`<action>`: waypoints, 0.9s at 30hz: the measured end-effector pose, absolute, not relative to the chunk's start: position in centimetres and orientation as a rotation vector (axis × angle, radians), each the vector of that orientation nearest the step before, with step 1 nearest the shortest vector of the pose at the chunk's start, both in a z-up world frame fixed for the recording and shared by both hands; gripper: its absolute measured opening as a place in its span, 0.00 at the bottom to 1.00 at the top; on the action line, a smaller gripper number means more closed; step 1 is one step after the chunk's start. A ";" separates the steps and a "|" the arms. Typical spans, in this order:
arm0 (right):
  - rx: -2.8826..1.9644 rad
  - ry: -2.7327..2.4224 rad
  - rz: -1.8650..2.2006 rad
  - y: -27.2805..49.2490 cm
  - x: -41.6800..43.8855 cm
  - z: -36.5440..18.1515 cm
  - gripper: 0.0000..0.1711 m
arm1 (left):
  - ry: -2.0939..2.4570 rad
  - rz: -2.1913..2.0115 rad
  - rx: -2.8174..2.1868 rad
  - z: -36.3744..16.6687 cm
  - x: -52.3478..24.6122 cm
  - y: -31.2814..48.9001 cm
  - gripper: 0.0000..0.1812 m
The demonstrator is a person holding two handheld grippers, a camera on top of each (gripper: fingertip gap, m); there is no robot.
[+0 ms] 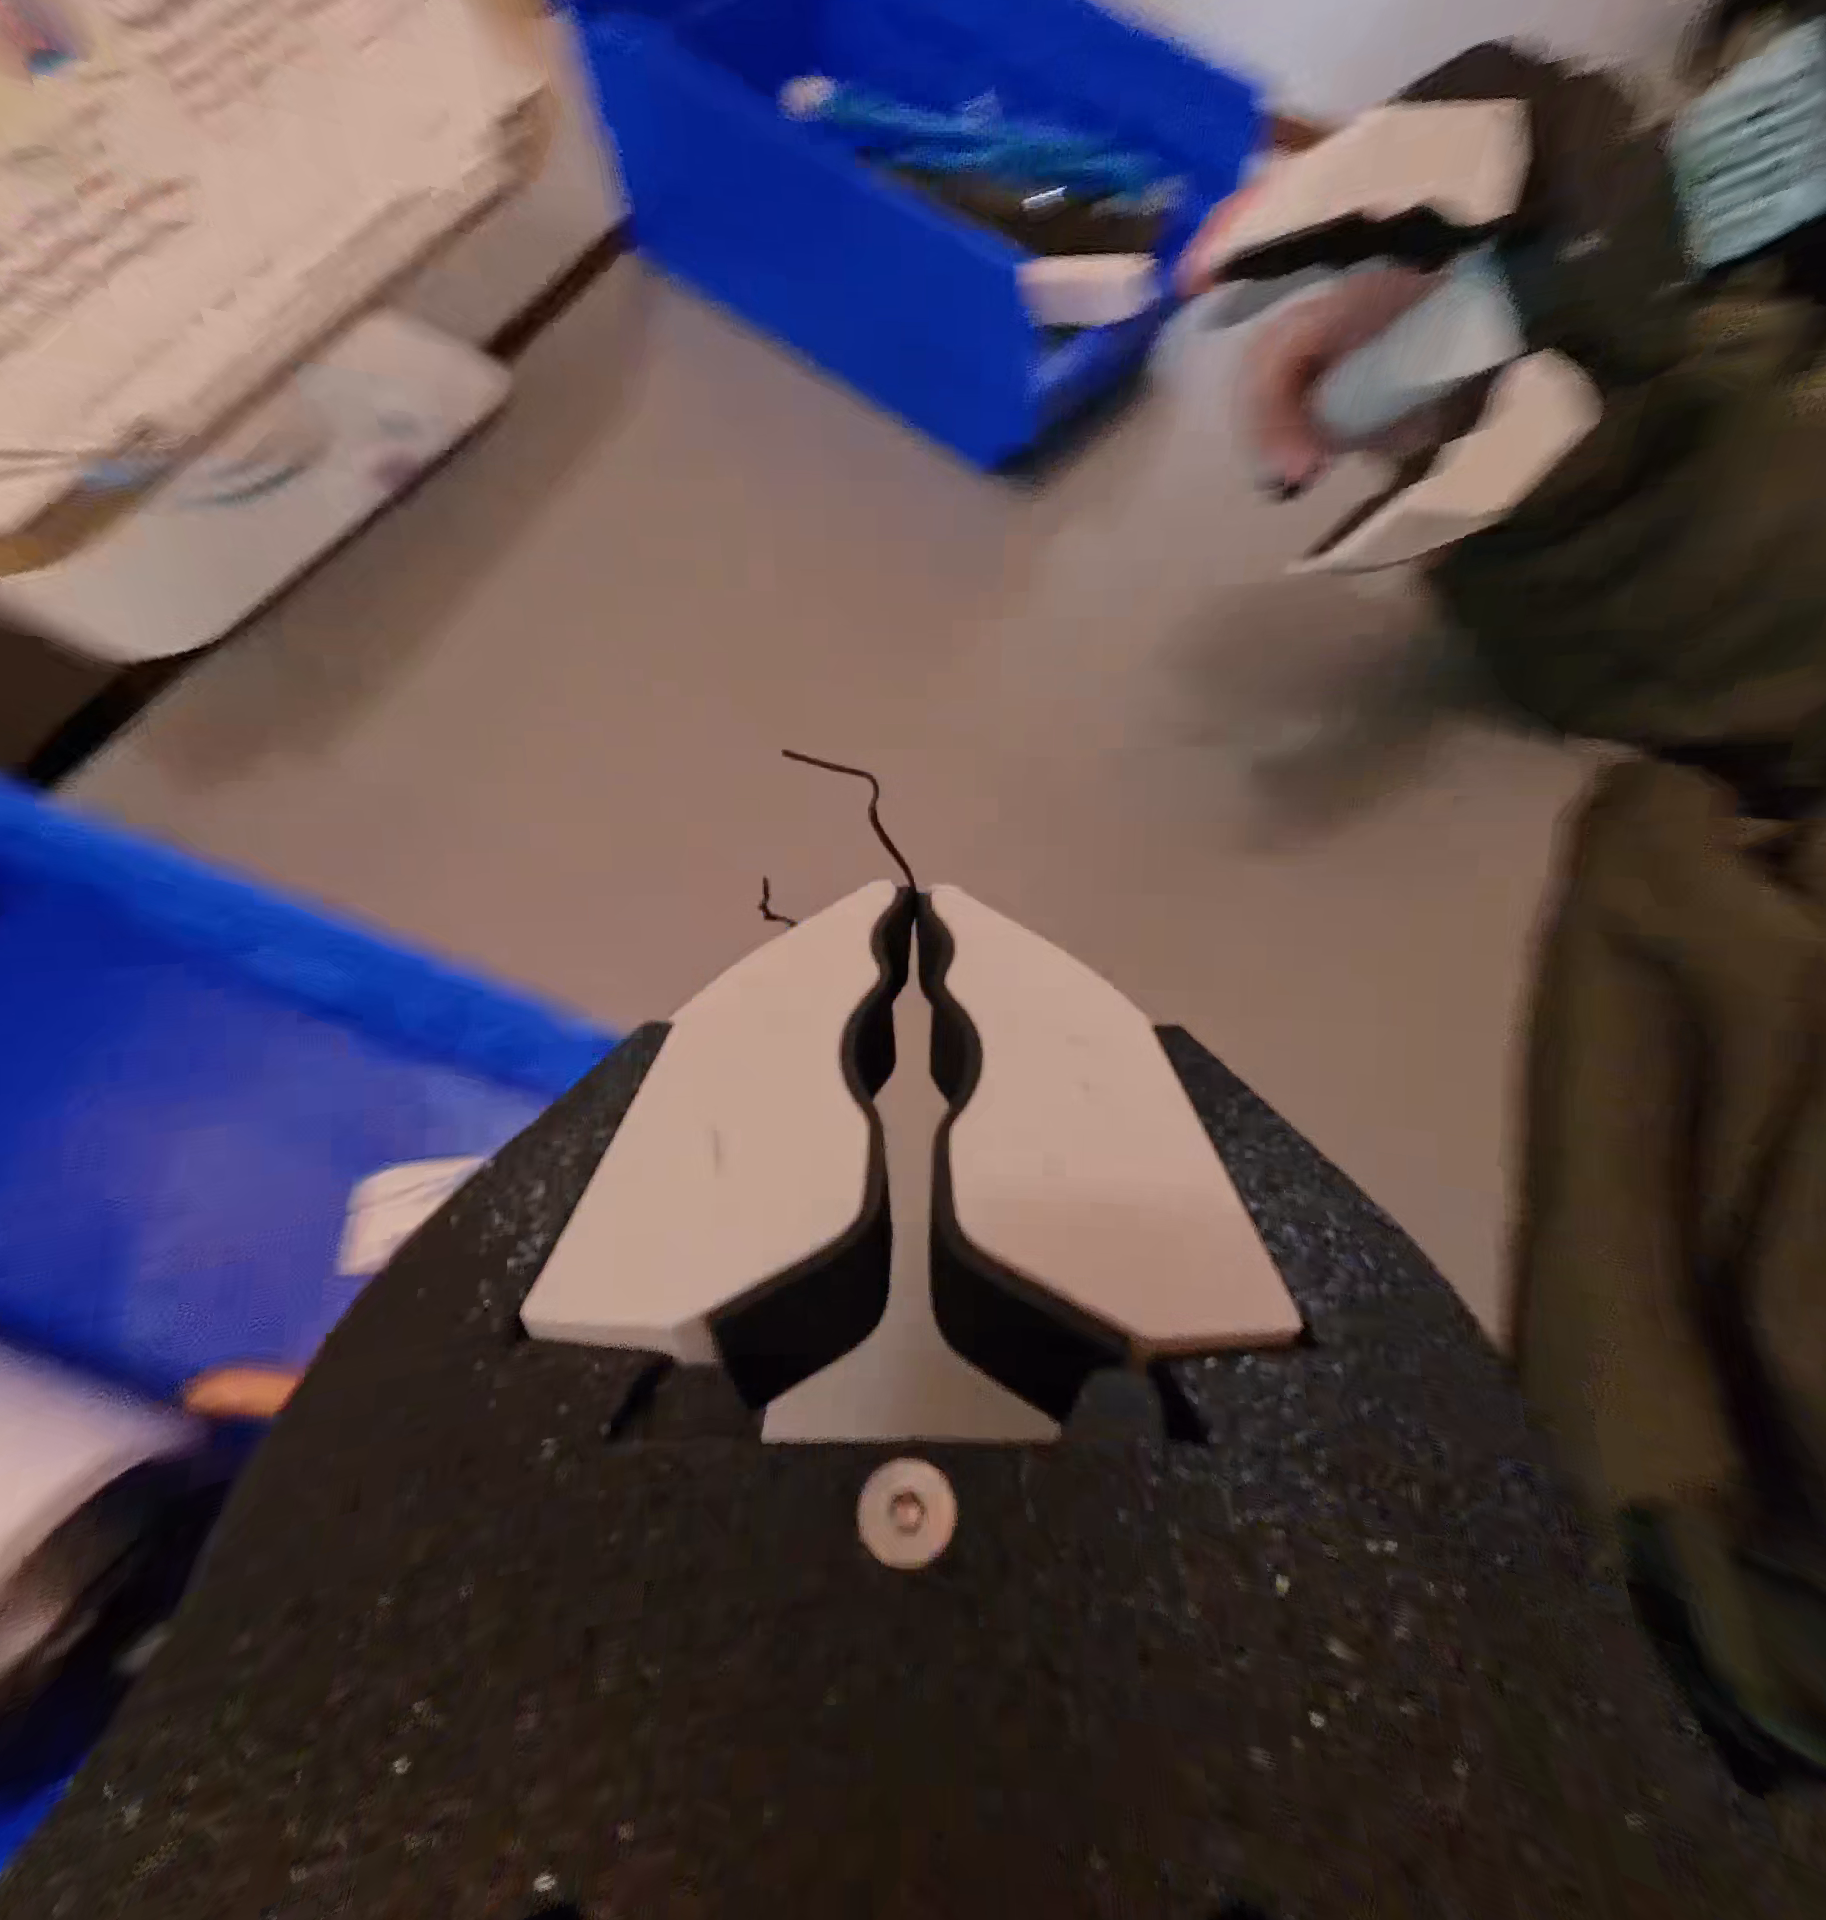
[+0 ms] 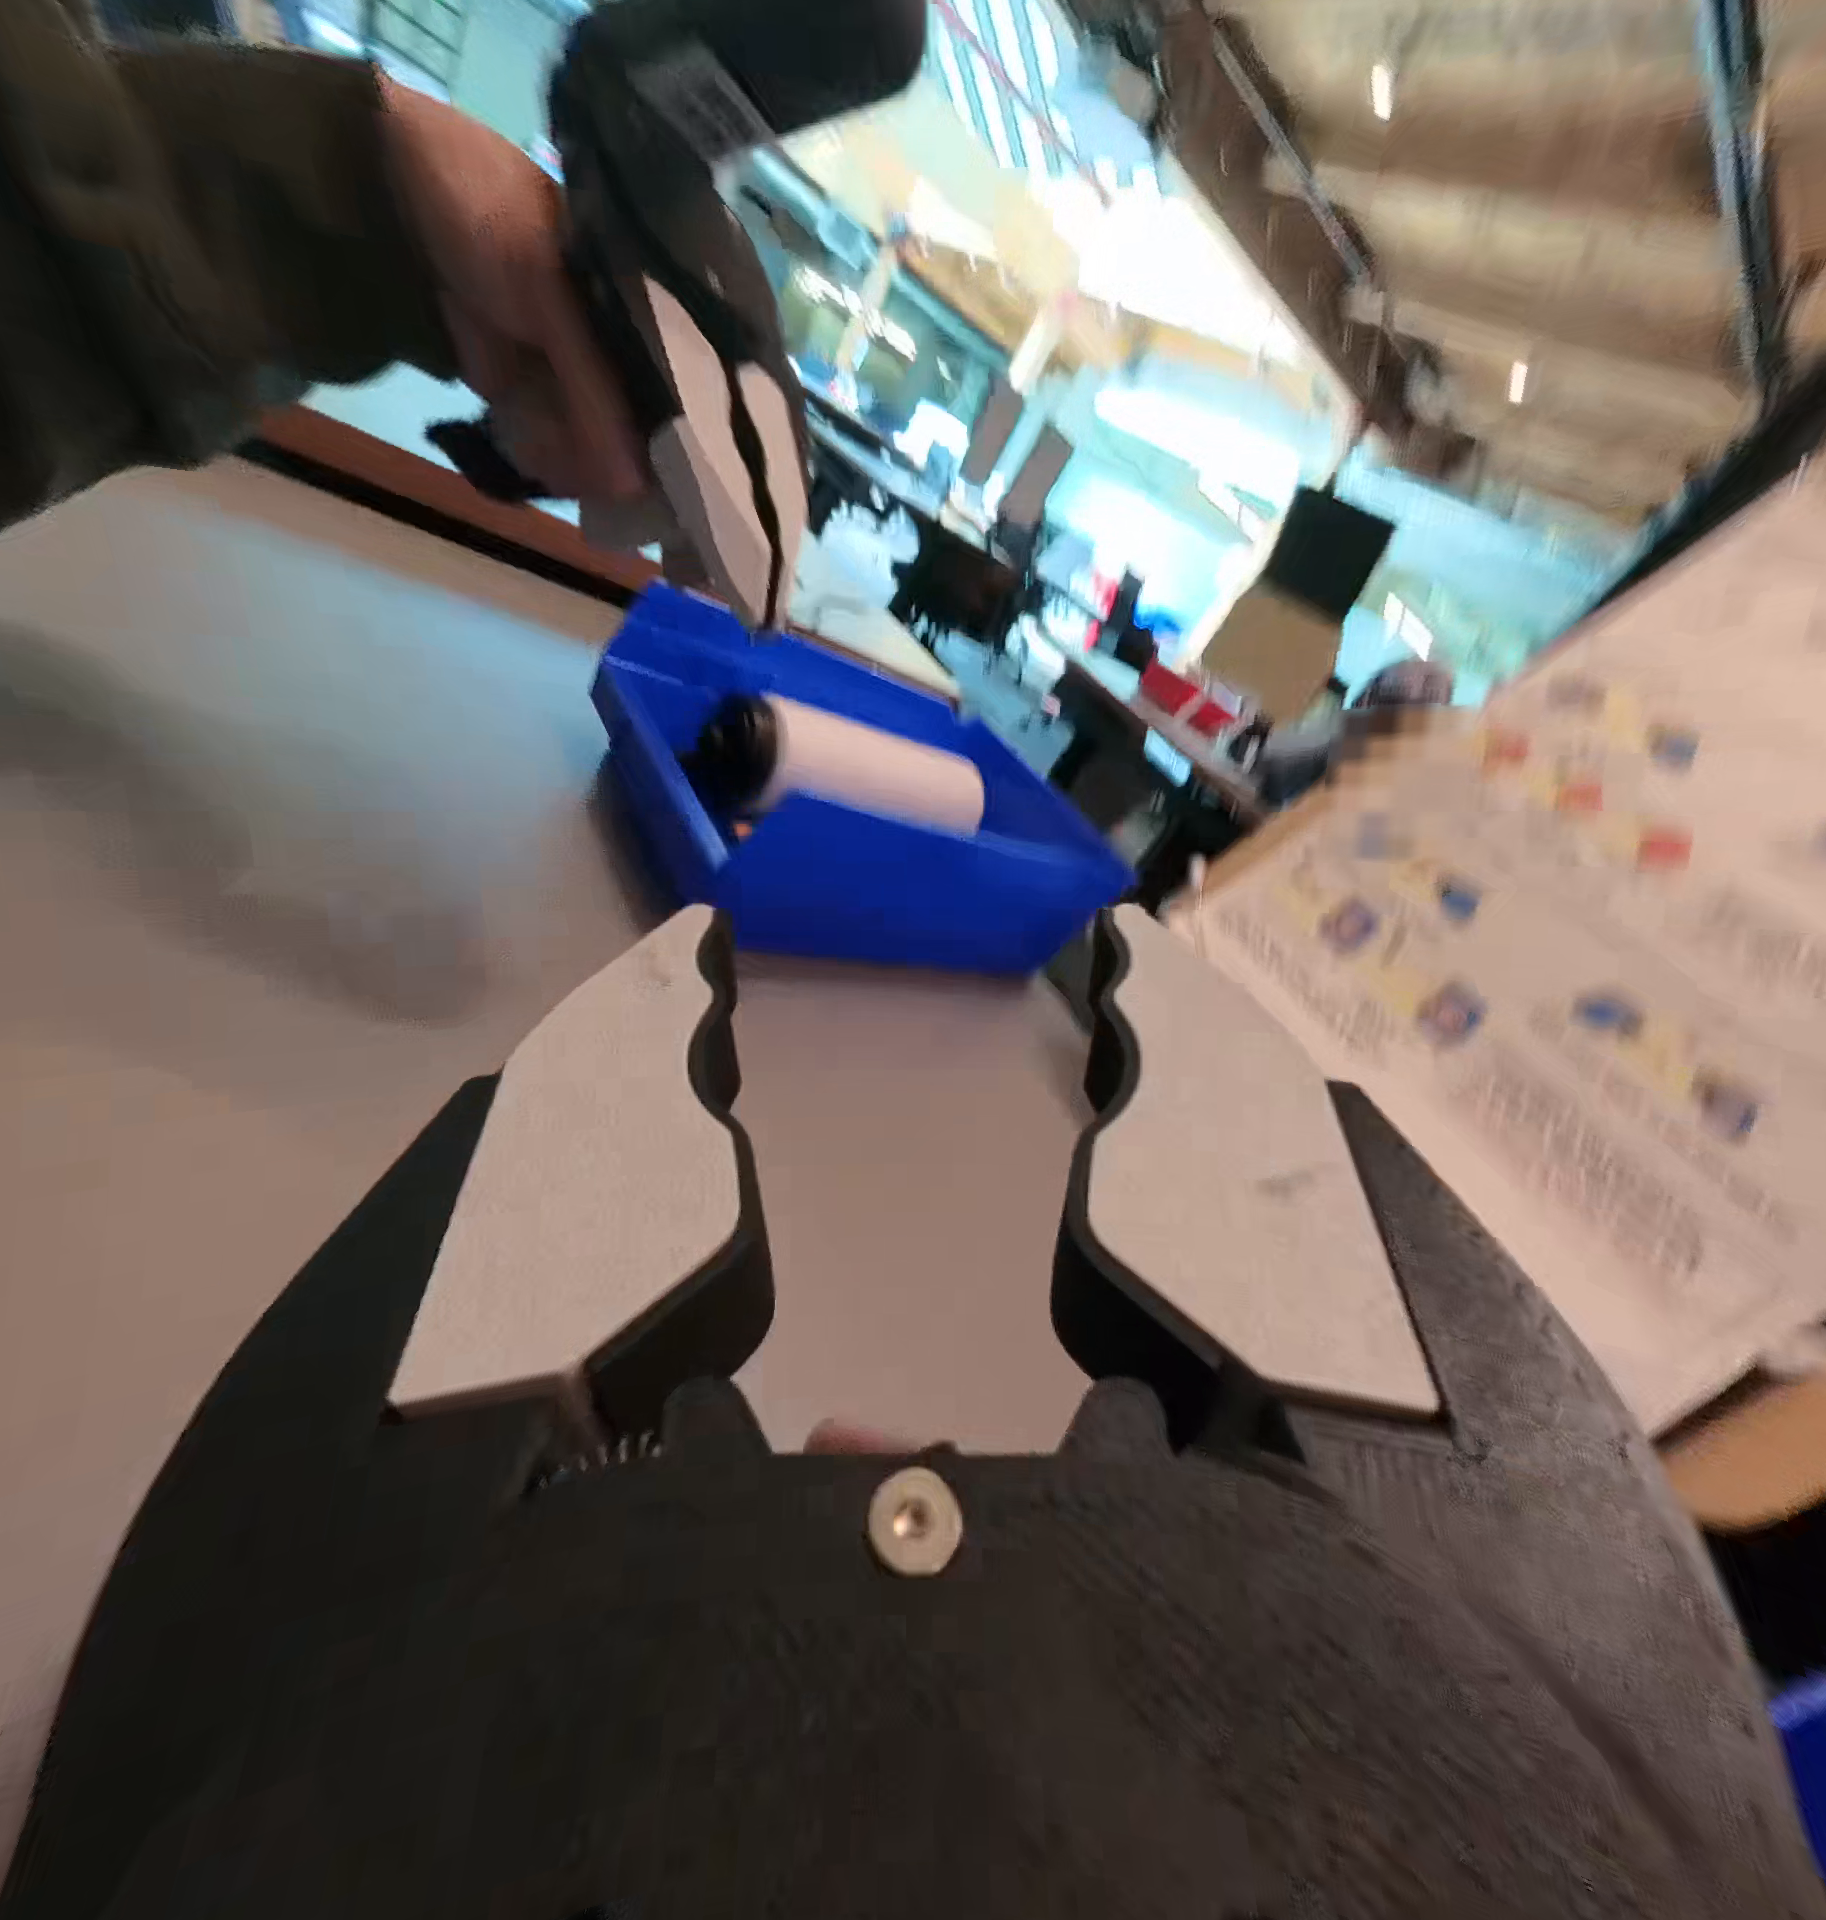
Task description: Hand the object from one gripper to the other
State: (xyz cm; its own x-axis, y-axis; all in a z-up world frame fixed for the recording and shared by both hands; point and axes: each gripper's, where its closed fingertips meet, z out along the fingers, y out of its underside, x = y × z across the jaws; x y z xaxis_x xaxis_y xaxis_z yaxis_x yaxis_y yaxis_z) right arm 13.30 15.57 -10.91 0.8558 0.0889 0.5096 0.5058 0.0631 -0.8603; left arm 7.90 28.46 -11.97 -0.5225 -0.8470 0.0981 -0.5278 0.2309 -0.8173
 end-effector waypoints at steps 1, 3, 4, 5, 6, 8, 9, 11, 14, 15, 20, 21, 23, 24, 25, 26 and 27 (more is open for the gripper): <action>-1.447 -0.578 -0.370 15.6 11.6 -10.3 0.38 | 2.180 -1.294 -1.222 -11.8 6.8 26.0 0.00; -1.393 -0.728 -0.460 15.3 8.6 -9.6 0.33 | 2.229 -1.474 -1.114 -11.5 4.7 21.6 0.00; -1.365 -0.804 -0.507 15.0 7.1 -9.2 0.32 | 2.244 -1.537 -1.062 -11.5 3.7 19.8 0.00; -1.344 -0.887 -0.554 14.5 5.5 -9.0 0.29 | 2.253 -1.585 -1.019 -11.6 2.7 18.2 0.00; -1.337 -0.968 -0.619 13.9 4.2 -9.0 0.28 | 2.261 -1.635 -0.983 -11.8 1.7 16.8 0.00; -1.344 -1.109 -0.754 12.5 1.8 -9.1 0.28 | 2.248 -1.716 -0.945 -11.9 -0.3 14.4 0.00; -1.352 -1.177 -0.815 11.8 0.7 -9.3 0.28 | 2.229 -1.736 -0.930 -11.9 -1.0 13.5 0.00; -1.389 -1.297 -0.960 10.8 -0.6 -10.1 0.27 | 2.227 -1.689 -0.980 -11.7 -1.9 12.6 0.00; -1.390 -1.364 -1.166 10.6 -0.9 -10.5 0.27 | 2.234 -1.644 -0.959 -11.3 -3.5 11.6 0.00; -1.373 -1.368 -1.204 10.9 -0.9 -10.4 0.27 | 2.266 -1.604 -0.949 -11.6 -3.8 11.5 0.00; -1.248 -1.307 -1.273 13.1 -0.6 -10.0 0.27 | 2.306 -1.554 -0.972 -12.0 -3.0 12.2 0.00; -1.223 -1.312 -1.287 13.5 -0.6 -10.1 0.25 | 2.308 -1.545 -0.985 -12.2 -2.7 12.4 0.00; -1.168 -1.314 -1.343 13.8 -0.3 -10.2 0.23 | 2.315 -1.543 -1.018 -12.8 -2.1 12.6 0.00; -1.155 -1.308 -1.366 13.9 -0.1 -10.1 0.21 | 2.317 -1.551 -1.033 -13.1 -2.0 12.7 0.00; -1.162 -1.318 -1.359 13.9 0.0 -10.4 0.19 | 2.313 -1.555 -1.052 -13.3 -1.8 12.8 0.00; -1.172 -1.327 -1.342 13.9 0.0 -10.7 0.19 | 2.310 -1.556 -1.071 -13.5 -1.6 12.9 0.00; -1.164 -1.326 -1.335 13.9 0.0 -10.8 0.18 | 2.314 -1.560 -1.080 -13.7 -1.6 12.8 0.00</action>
